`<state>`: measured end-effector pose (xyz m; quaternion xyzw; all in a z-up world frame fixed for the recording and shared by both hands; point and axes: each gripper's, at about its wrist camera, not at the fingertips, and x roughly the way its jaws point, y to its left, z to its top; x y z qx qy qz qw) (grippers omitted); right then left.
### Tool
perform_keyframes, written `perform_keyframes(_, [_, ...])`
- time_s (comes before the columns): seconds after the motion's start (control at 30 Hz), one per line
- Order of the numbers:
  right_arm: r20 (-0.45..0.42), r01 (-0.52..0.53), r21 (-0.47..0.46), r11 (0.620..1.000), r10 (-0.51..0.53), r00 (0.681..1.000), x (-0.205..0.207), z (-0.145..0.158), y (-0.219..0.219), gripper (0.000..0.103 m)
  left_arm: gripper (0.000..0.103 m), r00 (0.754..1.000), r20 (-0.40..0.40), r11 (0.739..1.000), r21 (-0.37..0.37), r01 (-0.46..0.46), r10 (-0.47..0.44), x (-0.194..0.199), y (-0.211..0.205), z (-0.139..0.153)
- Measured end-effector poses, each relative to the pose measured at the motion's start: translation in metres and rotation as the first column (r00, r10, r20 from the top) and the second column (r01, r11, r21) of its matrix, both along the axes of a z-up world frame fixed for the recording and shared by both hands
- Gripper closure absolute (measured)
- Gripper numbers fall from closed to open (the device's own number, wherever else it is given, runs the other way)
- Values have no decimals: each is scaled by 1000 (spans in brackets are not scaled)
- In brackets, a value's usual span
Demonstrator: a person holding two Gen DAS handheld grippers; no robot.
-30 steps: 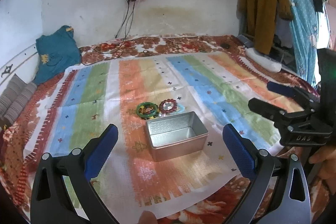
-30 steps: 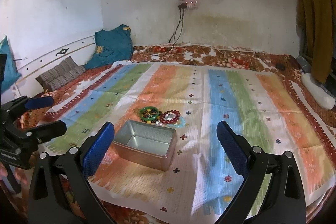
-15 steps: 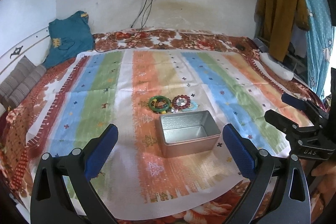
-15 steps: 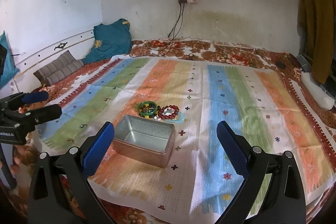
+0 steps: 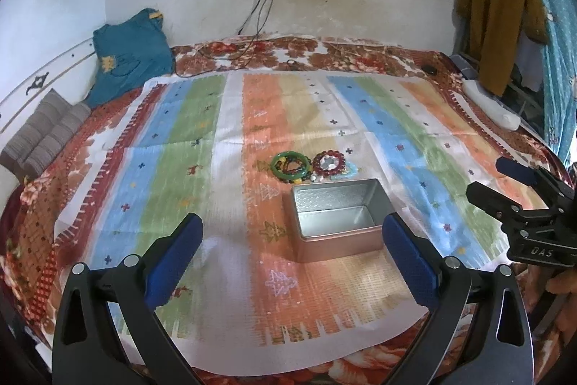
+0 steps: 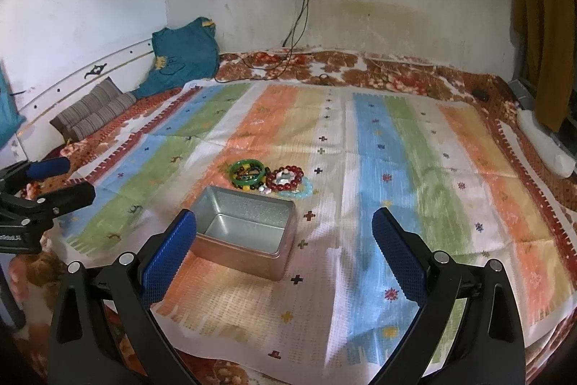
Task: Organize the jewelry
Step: 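Move both tools toward the bracelet cluster beside the silver tin, then lower both tools over the bracelets, left tool above the green bangle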
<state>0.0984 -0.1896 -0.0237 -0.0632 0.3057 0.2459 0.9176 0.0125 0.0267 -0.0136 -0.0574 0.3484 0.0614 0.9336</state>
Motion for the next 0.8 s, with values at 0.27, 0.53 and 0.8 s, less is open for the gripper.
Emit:
perform_keyframes(0.27, [-4,5,-38,999,-6,1000,9,-4,7,4,6,1000,-7,1000,22,-17,17,10,2,-2])
perform_keyframes(0.53, [-20,4,-72,997,-6,1000,24,-6,14,4,6,998,-45,997,68,-37,40,33,8,-5])
perform_keyframes(0.8, [-58,14,-89,996,-19,998,53,-7,22,4,6,994,-102,996,84,-37,46,58,15,-11])
